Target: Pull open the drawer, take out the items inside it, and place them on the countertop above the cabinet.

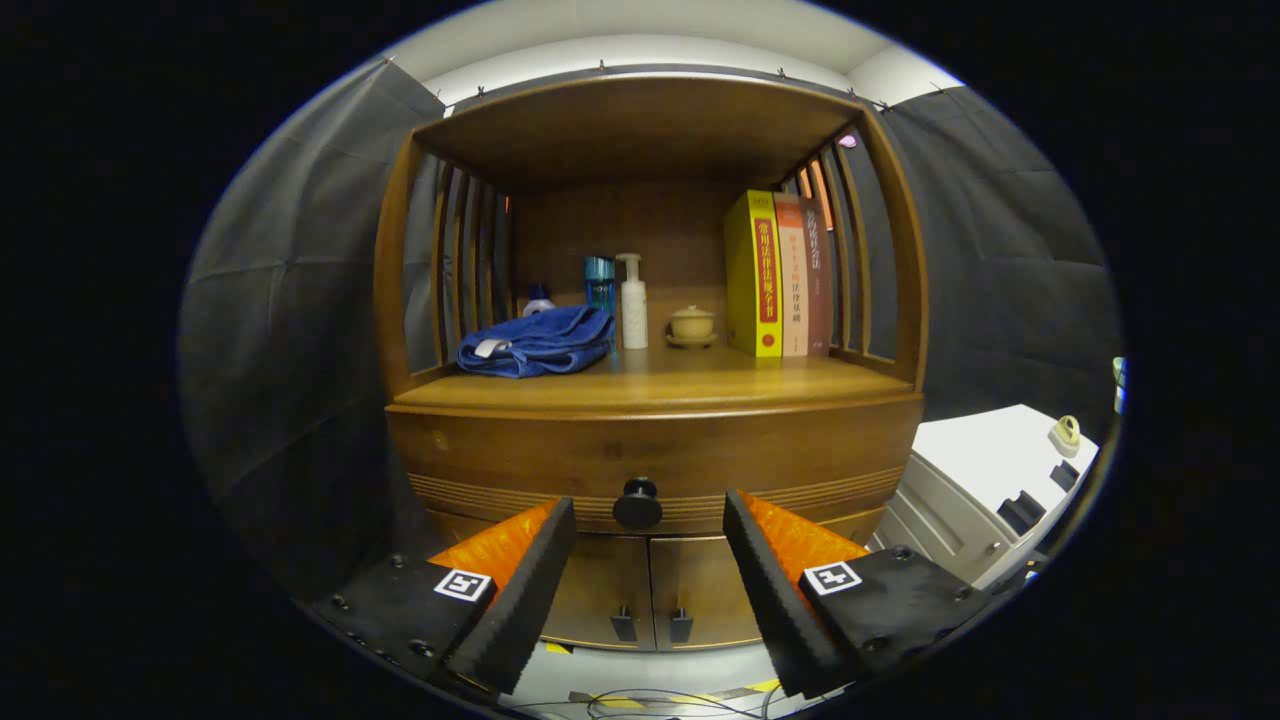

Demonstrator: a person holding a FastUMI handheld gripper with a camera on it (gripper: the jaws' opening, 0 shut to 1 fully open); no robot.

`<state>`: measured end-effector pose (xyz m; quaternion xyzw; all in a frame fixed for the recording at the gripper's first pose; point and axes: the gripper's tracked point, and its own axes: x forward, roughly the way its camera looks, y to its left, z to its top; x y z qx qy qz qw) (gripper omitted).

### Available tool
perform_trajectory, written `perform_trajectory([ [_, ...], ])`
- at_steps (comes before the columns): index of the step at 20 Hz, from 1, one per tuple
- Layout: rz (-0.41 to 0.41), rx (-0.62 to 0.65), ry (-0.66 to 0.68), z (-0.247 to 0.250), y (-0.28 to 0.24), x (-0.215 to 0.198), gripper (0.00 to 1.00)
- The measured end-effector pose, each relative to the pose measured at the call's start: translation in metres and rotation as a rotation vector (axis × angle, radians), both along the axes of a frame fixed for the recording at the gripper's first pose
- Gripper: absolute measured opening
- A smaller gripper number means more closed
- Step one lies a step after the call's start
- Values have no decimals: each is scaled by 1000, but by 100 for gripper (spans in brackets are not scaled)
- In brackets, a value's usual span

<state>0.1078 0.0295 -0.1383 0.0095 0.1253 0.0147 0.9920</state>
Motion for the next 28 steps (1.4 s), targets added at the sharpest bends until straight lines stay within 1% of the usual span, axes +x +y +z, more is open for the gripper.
perform_trajectory([
  [5,7,3,50,-26,10,34,98],
  [8,-10,-7,66,-37,6,47,98],
  [13,-32,6,87,-52,3,61,98],
  [17,-41,8,85,-55,4,70,94],
  [21,-38,-2,77,-52,6,78,68],
  [25,-38,-7,81,-53,6,78,55],
  [28,-48,-20,88,-53,6,76,51],
])
